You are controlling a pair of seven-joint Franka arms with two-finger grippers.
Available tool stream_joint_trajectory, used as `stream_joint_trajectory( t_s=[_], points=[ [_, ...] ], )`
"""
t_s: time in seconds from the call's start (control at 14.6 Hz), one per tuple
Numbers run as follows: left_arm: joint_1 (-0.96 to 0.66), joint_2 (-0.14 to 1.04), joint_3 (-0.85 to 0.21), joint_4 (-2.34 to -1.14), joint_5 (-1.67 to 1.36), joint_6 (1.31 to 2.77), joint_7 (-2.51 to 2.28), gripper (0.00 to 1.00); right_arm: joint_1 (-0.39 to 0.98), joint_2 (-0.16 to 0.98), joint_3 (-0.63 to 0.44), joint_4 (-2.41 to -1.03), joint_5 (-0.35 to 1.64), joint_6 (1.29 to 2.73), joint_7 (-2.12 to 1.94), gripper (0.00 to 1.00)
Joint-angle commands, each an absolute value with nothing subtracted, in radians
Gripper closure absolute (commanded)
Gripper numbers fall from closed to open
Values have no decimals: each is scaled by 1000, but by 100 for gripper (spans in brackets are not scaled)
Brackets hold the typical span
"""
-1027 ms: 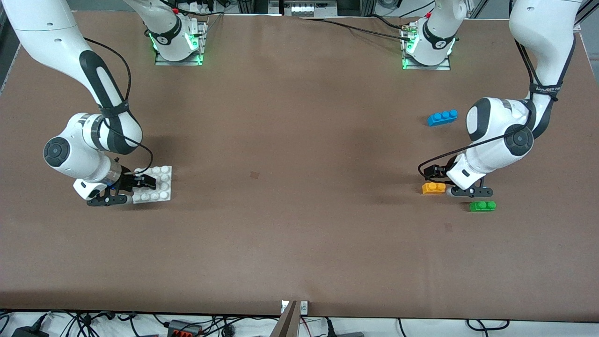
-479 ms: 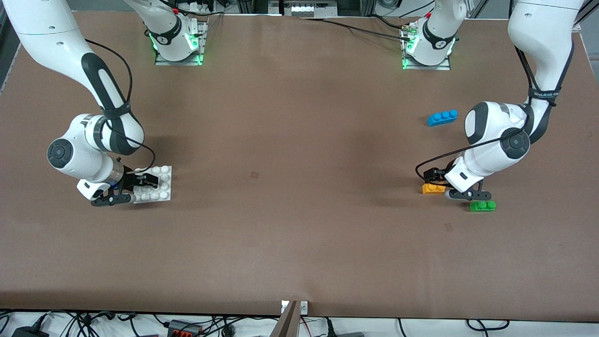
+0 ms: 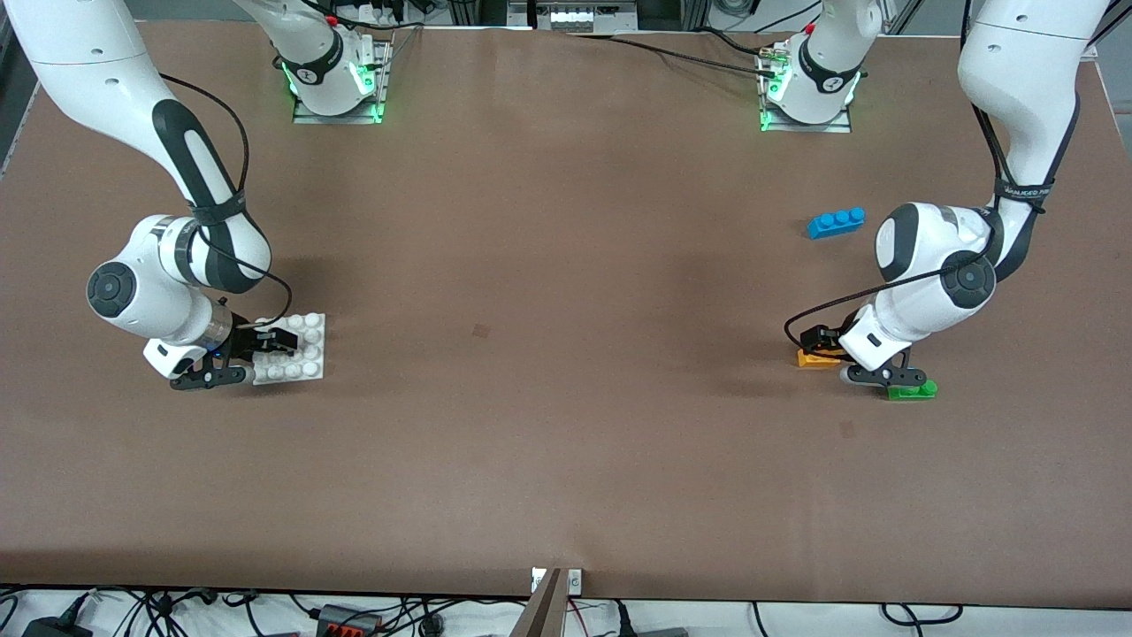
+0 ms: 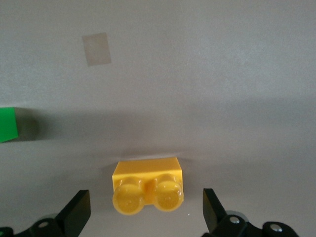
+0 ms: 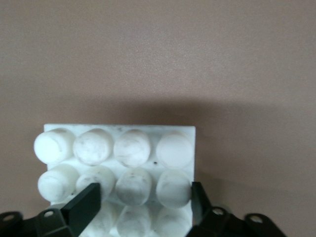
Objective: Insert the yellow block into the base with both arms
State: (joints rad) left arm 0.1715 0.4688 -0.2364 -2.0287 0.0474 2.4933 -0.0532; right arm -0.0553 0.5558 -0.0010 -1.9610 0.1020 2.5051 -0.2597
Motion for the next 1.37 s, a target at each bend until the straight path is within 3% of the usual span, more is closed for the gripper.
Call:
stream_joint_trajectory(
  t_s=[0.0, 0.14, 0.62, 1.3],
  points=[
    [181, 503, -242, -2009, 77, 2531, -57, 0, -58, 583, 8, -1970, 124, 2507, -295, 33],
    [181, 509, -242, -2013, 78, 2542, -58, 0, -57, 584, 8, -1970, 124, 2505, -295, 39],
    [183, 520, -242, -2022, 78, 2568, -57, 0, -23, 584, 11, -1970, 124, 2470, -278, 39],
    [183, 535, -241, -2025, 78, 2592, -57, 0, 296, 589, 11, -1939, 156, 2439, 112, 40]
  ],
)
